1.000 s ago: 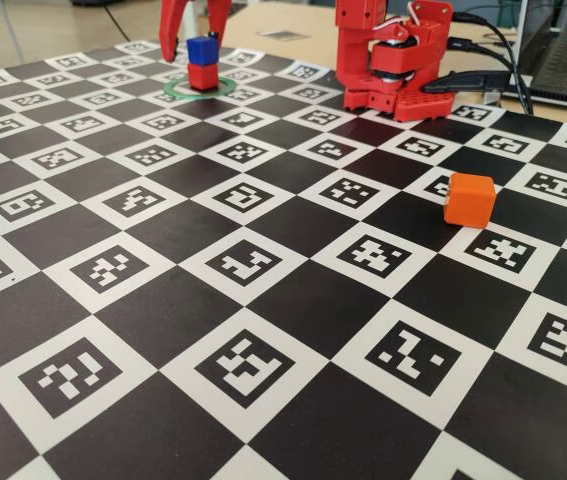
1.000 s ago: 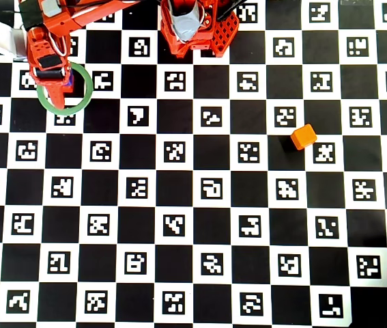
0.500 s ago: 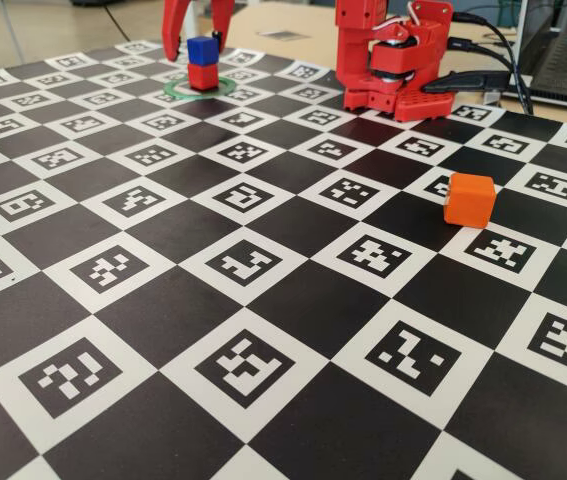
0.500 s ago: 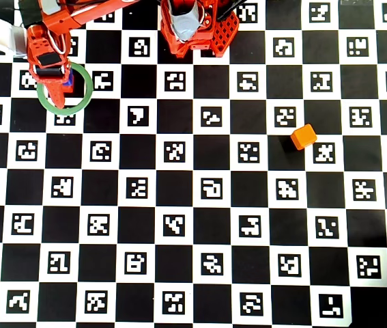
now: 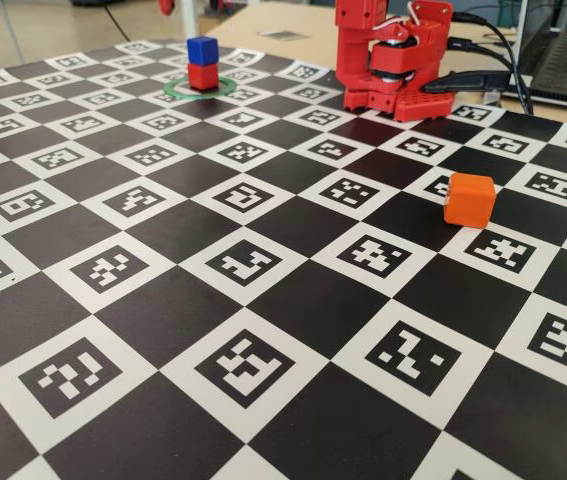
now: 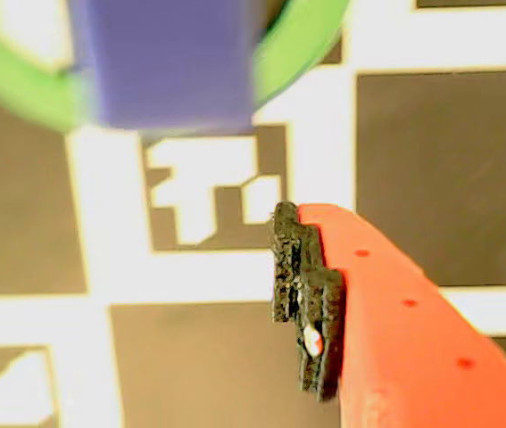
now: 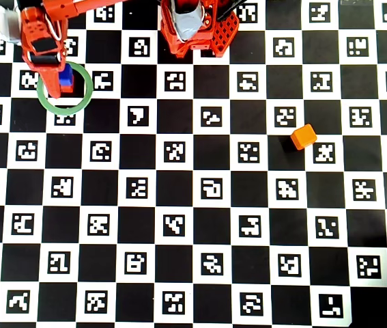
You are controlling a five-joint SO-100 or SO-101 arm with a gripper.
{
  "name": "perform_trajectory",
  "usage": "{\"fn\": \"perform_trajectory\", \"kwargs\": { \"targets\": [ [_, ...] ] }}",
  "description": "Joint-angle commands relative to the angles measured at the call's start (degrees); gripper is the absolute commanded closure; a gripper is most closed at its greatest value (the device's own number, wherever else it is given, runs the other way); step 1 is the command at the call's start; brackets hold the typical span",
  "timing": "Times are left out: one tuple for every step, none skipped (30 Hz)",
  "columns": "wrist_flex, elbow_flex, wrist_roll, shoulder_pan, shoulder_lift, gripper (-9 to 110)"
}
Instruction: Grab the red cube then put it in the green circle then put the blue cube on top and finally the orange cube on top
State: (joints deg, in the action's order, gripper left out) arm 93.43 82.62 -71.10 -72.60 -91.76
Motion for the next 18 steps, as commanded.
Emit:
{"fn": "perform_trajectory", "kwargs": {
  "targets": [
    [4.57, -7.38, 4.57, 4.39, -6.86, 61],
    [5.54, -7.73, 6.59, 5.98, -7.29, 61],
    [5.98, -7.82, 9.14, 8.0, -7.91, 61],
    [6.33, -7.82, 12.22, 10.02, -8.26, 61],
    [6.68, -7.82, 15.21, 12.13, -8.53, 61],
    [6.94, -7.65, 18.28, 14.5, -8.7, 61],
    [7.21, -7.29, 21.53, 16.88, -8.7, 61],
    [7.29, -6.77, 24.7, 19.25, -8.7, 61],
    [7.03, -5.89, 28.21, 21.8, -8.7, 61],
    [6.42, -4.92, 31.38, 24.26, -8.7, 61],
    [5.62, -3.78, 34.45, 26.81, -8.7, 61],
    [4.83, -2.9, 37.62, 29.44, -8.7, 61],
    [4.31, -2.2, 40.69, 31.99, -8.7, 61],
    [3.96, -1.58, 43.95, 34.72, -8.79, 61],
    [3.69, -1.14, 47.02, 37.44, -8.79, 61],
    [3.69, -0.88, 50.1, 40.17, -8.79, 61],
    [3.6, -0.53, 53.09, 42.89, -8.79, 61],
    [3.43, -0.35, 56.25, 45.62, -8.79, 61]
  ]
}}
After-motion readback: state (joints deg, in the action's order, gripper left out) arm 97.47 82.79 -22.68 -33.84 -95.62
